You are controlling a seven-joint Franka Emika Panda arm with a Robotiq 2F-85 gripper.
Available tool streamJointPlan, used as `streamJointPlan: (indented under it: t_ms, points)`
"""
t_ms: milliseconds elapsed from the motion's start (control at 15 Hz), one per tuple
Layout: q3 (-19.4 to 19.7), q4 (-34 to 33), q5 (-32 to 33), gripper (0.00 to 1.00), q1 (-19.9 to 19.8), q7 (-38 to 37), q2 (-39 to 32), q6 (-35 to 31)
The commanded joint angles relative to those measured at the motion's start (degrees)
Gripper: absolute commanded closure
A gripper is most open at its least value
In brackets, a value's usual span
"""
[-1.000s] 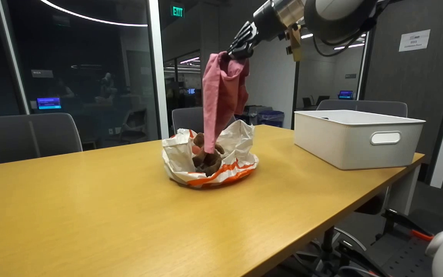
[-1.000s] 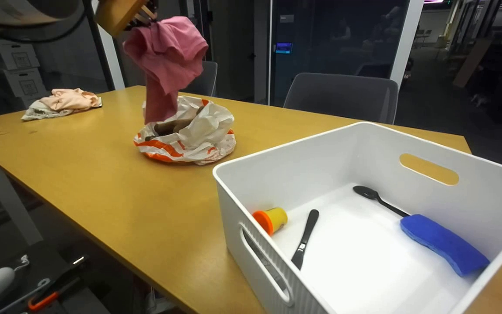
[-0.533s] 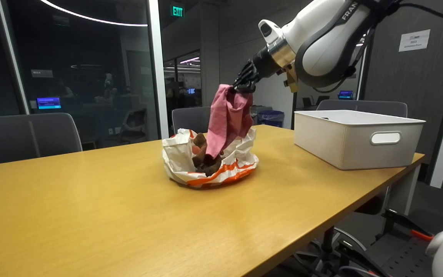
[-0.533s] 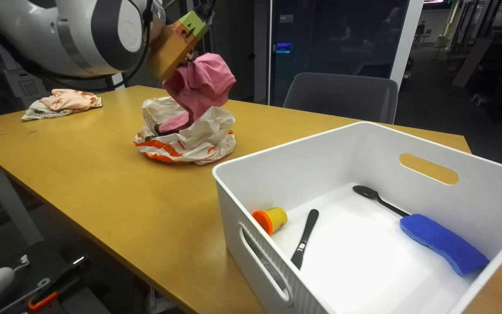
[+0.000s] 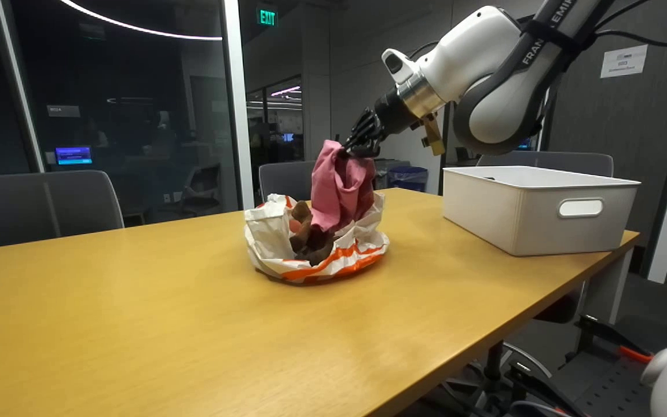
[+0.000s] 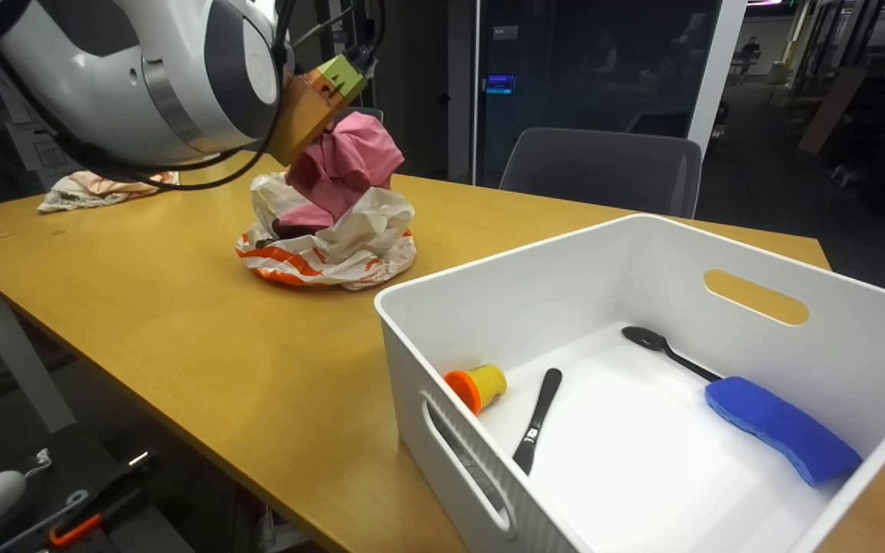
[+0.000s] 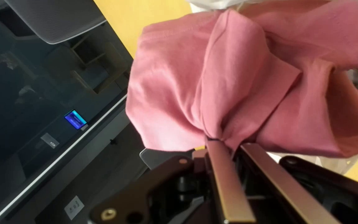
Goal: Put the plush toy and the pink shirt into the carrier bag
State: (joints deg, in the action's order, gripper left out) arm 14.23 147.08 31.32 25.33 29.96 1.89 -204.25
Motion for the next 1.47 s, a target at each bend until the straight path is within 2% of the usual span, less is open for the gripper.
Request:
streamJointPlan:
  t_ms: [0, 267, 467, 533, 600, 667, 800, 1133, 1400]
  points:
    - [0.13, 0.41, 6.81, 0.92, 1.03, -7.66, 0.39, -1.42]
    - [-0.15, 0.54, 12.59, 0.92, 1.69, -12.45, -1.05, -2.06]
    - [-0.87, 0.62, 13.62, 0.92, 2.30, -11.56, -2.67, -1.70]
    - [-8.92, 0.47, 12.48, 0.92, -5.02, -10.06, -3.48, -1.68]
    - [-10.24, -0.05, 12.28, 0.92, -5.62, -9.45, -4.19, -1.29]
    - [-6.19, -0.72, 11.17, 0.92, -0.75, -7.84, -5.34, -1.44]
    - [-7.37, -2.48, 9.17, 0.92, -1.00, -4.43, -7.16, -1.39]
    - [-5.57, -7.33, 1.31, 0.92, 1.50, 10.14, -12.81, -3.27]
    - [-4.09, -6.70, -4.28, 0.92, 4.57, 18.89, -16.81, -4.22]
